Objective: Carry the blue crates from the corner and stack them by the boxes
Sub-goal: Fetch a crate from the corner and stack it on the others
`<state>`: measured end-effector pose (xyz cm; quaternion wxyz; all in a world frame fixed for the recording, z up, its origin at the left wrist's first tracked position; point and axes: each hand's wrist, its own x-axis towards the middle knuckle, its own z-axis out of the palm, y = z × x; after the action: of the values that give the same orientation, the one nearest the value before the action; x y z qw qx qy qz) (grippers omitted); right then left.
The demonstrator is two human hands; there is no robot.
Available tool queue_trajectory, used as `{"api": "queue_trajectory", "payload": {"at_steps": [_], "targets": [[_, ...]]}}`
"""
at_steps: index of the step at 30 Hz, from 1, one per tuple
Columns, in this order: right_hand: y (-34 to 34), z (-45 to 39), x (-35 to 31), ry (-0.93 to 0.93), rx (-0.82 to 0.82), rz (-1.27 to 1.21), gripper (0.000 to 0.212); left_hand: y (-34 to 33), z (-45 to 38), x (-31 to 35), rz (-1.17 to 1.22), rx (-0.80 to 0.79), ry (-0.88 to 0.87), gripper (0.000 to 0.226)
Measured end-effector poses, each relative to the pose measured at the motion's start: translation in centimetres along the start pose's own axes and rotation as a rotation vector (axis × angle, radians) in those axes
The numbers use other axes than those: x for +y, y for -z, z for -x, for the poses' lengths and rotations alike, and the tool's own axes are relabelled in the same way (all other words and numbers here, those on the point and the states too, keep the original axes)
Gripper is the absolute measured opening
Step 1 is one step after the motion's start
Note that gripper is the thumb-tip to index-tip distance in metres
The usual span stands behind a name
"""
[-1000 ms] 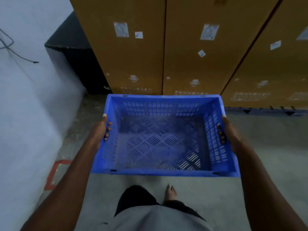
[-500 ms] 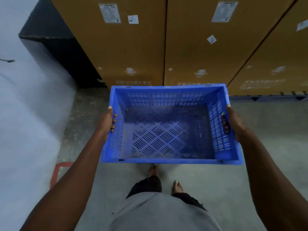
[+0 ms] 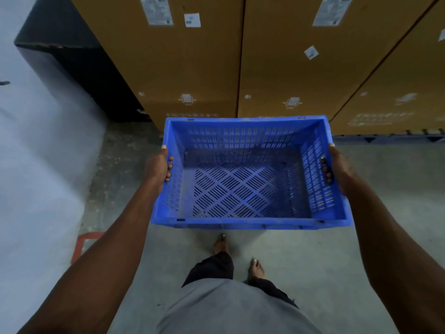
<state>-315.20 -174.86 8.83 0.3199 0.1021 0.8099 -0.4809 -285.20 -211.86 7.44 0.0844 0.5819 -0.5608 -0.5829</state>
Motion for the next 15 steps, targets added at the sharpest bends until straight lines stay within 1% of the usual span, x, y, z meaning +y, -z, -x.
{"api": "queue_trajectory", "payload": {"at_steps": [10, 15], "targets": [[-0.1, -1.2, -0.6, 0.032, -0.001, 0.034, 0.059, -0.6, -0.6, 1.0, -0.017, 0.029, 0.030, 0.052], [-0.2, -0.6, -0.2, 0.051, 0.016, 0.010, 0.057, -0.2, -0.8, -0.1, -0.016, 0.046, 0.000, 0.055]]}}
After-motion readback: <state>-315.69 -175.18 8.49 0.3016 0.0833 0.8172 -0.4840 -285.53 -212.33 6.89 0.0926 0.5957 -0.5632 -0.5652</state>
